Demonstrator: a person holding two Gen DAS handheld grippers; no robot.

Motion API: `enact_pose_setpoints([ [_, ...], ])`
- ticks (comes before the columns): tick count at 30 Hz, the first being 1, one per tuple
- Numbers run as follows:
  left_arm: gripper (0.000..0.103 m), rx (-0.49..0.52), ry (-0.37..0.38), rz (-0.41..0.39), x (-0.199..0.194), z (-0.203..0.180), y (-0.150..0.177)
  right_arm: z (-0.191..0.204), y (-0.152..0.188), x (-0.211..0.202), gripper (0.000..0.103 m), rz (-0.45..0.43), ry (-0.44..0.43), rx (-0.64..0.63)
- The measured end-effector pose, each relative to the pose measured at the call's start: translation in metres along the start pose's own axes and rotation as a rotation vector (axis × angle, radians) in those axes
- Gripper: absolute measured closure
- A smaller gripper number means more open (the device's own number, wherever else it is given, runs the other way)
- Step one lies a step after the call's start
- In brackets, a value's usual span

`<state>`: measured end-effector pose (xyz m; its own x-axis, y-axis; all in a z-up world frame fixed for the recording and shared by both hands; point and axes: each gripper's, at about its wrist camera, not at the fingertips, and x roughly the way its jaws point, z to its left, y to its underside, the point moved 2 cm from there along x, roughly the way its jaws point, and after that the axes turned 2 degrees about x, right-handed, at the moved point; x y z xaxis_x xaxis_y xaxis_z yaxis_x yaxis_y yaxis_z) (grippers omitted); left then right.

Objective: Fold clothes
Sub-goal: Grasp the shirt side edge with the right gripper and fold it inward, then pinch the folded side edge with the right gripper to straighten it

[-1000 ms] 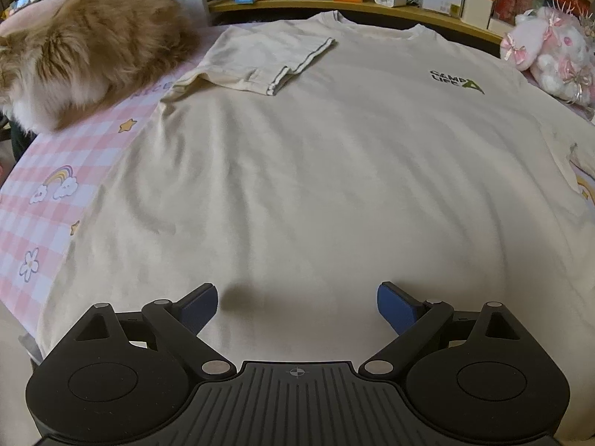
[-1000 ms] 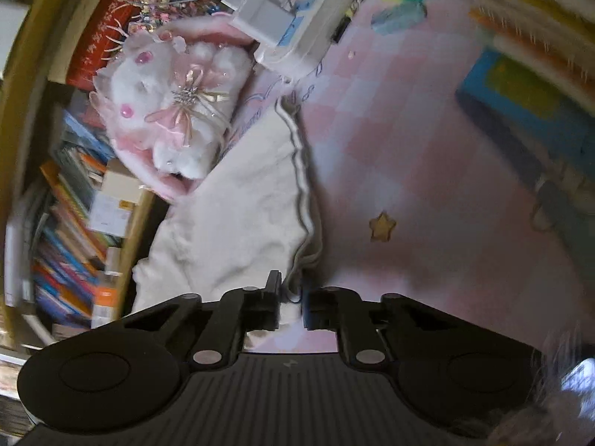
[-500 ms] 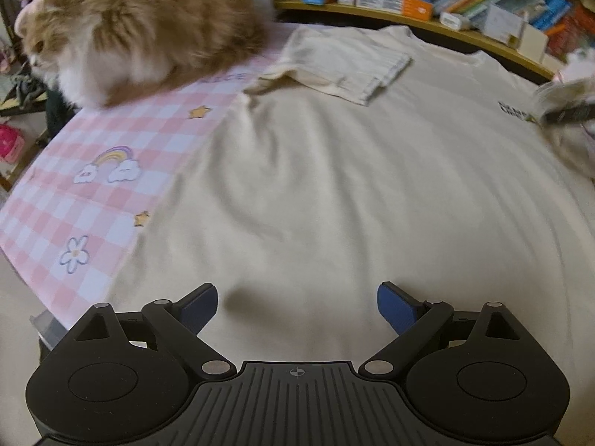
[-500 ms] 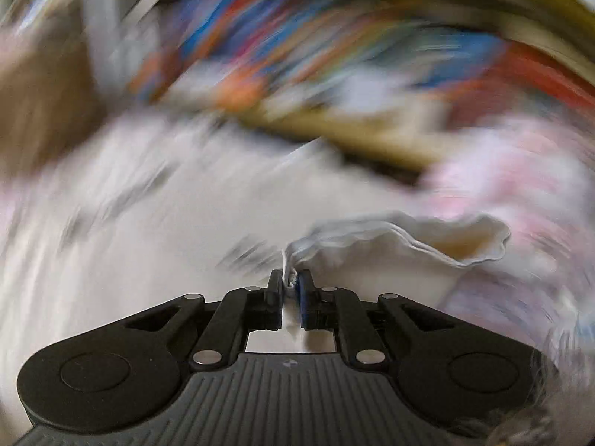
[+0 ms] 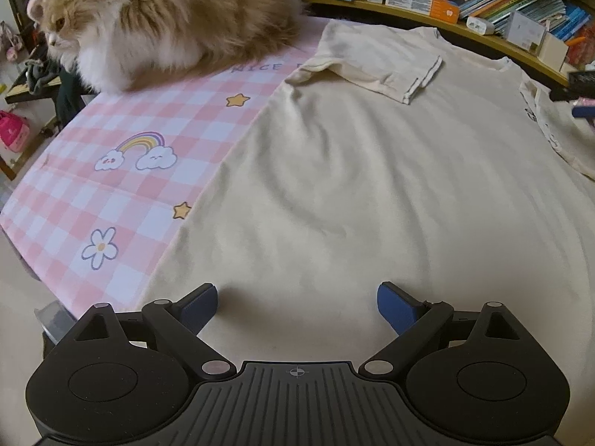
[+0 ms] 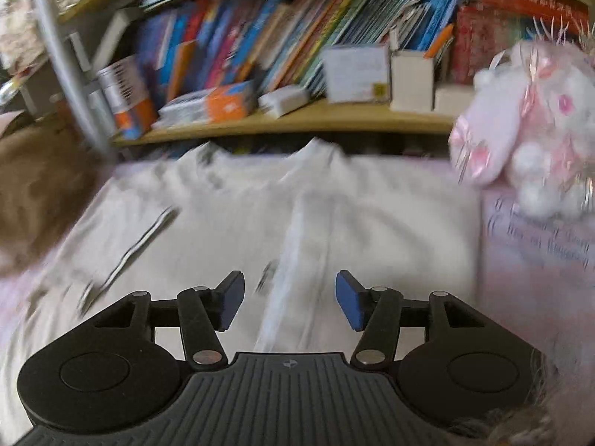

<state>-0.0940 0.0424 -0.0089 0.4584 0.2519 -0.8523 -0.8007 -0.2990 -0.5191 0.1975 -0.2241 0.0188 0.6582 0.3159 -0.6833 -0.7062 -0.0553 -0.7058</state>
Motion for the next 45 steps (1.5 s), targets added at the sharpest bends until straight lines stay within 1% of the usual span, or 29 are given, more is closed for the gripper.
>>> enact_pose_setpoints([
  [3, 0.008, 0.002, -0.01, -0.002, -0.002, 0.005, 0.0, 0.007, -0.016, 0.028, 0.052, 0.03, 0.065, -0.045],
  [6, 0.008, -0.005, -0.023, -0.004, -0.004, 0.013, 0.001, 0.013, -0.024, 0.055, 0.06, 0.051, 0.141, -0.083],
  [7, 0.008, -0.007, -0.029, -0.004, -0.004, 0.016, 0.001, 0.014, -0.025, 0.064, 0.067, 0.06, 0.179, -0.096],
  [8, 0.008, -0.012, -0.037, -0.005, -0.005, 0.019, 0.002, 0.014, -0.026, 0.068, 0.087, 0.056, 0.207, -0.09],
  [9, 0.008, -0.019, -0.044, -0.006, -0.005, 0.023, 0.003, 0.011, -0.027, 0.068, 0.094, 0.037, 0.22, -0.058],
  [10, 0.008, -0.028, -0.051, -0.005, -0.006, 0.027, 0.003, 0.008, -0.028, 0.068, 0.097, 0.018, 0.233, -0.026],
  [11, 0.008, -0.036, -0.058, -0.002, -0.005, 0.03, 0.004, 0.008, -0.029, 0.065, 0.097, -0.01, 0.235, -0.002],
  [13, 0.008, -0.049, -0.068, 0.01, -0.003, 0.035, 0.003, 0.012, -0.029, 0.055, 0.097, -0.091, 0.207, 0.028],
  [14, 0.008, -0.051, -0.069, 0.013, -0.002, 0.036, 0.003, 0.015, -0.029, 0.055, 0.097, -0.097, 0.191, 0.026],
  [16, 0.008, -0.042, -0.065, 0.005, -0.003, 0.034, 0.0, 0.019, -0.024, 0.071, 0.097, -0.01, 0.173, -0.002],
  [17, 0.008, -0.035, -0.06, -0.001, -0.004, 0.032, -0.001, 0.019, -0.022, 0.077, 0.095, 0.019, 0.175, -0.006],
  [18, 0.008, -0.026, -0.055, -0.007, -0.004, 0.031, -0.001, 0.018, -0.021, 0.079, 0.092, 0.021, 0.173, -0.011],
  [19, 0.008, -0.018, -0.049, -0.011, -0.005, 0.029, -0.002, 0.018, -0.021, 0.078, 0.08, 0.022, 0.162, -0.014],
  [20, 0.008, -0.012, -0.043, -0.012, -0.004, 0.026, -0.003, 0.017, -0.022, 0.076, 0.058, 0.027, 0.148, -0.015],
  [21, 0.008, -0.01, -0.038, -0.013, -0.004, 0.025, -0.004, 0.017, -0.022, 0.07, 0.049, 0.019, 0.137, -0.016],
  [22, 0.008, -0.009, -0.032, -0.016, -0.003, 0.022, -0.006, 0.018, -0.021, 0.062, 0.047, 0.001, 0.127, -0.017],
  [25, 0.008, -0.004, -0.014, -0.034, -0.004, 0.014, -0.011, 0.021, -0.015, 0.034, 0.046, -0.024, 0.073, -0.016],
  [26, 0.008, -0.001, -0.007, -0.041, -0.004, 0.01, -0.013, 0.023, -0.012, 0.024, 0.044, -0.027, 0.055, -0.017],
  [29, 0.008, 0.013, 0.018, -0.054, -0.005, -0.004, -0.015, 0.025, 0.009, -0.013, 0.038, -0.035, 0.025, -0.04],
  [32, 0.008, 0.026, 0.04, -0.063, -0.006, -0.018, -0.017, 0.015, 0.032, -0.044, 0.038, -0.06, 0.06, -0.089],
  [33, 0.008, 0.027, 0.045, -0.067, -0.006, -0.022, -0.017, 0.01, 0.04, -0.053, 0.038, -0.068, 0.086, -0.097],
  [34, 0.008, 0.027, 0.049, -0.07, -0.007, -0.026, -0.018, 0.001, 0.046, -0.06, 0.04, -0.073, 0.13, -0.095],
  [35, 0.008, 0.028, 0.051, -0.072, -0.007, -0.03, -0.018, -0.009, 0.051, -0.066, 0.043, -0.074, 0.16, -0.076],
  [36, 0.008, 0.029, 0.054, -0.074, -0.008, -0.034, -0.019, -0.02, 0.054, -0.07, 0.046, -0.067, 0.171, -0.036],
  [37, 0.008, 0.031, 0.057, -0.076, -0.008, -0.038, -0.019, -0.032, 0.058, -0.074, 0.056, -0.06, 0.182, 0.004],
  [38, 0.008, 0.034, 0.061, -0.08, -0.009, -0.042, -0.019, -0.041, 0.061, -0.077, 0.067, -0.055, 0.185, 0.034],
  [40, 0.008, 0.042, 0.069, -0.089, -0.011, -0.051, -0.019, -0.052, 0.063, -0.08, 0.076, -0.049, 0.17, 0.068],
  [42, 0.008, 0.049, 0.074, -0.093, -0.013, -0.06, -0.019, -0.063, 0.065, -0.084, 0.08, -0.043, 0.155, 0.102],
  [45, 0.008, 0.056, 0.078, -0.093, -0.014, -0.071, -0.018, -0.079, 0.067, -0.089, 0.08, -0.034, 0.133, 0.154],
])
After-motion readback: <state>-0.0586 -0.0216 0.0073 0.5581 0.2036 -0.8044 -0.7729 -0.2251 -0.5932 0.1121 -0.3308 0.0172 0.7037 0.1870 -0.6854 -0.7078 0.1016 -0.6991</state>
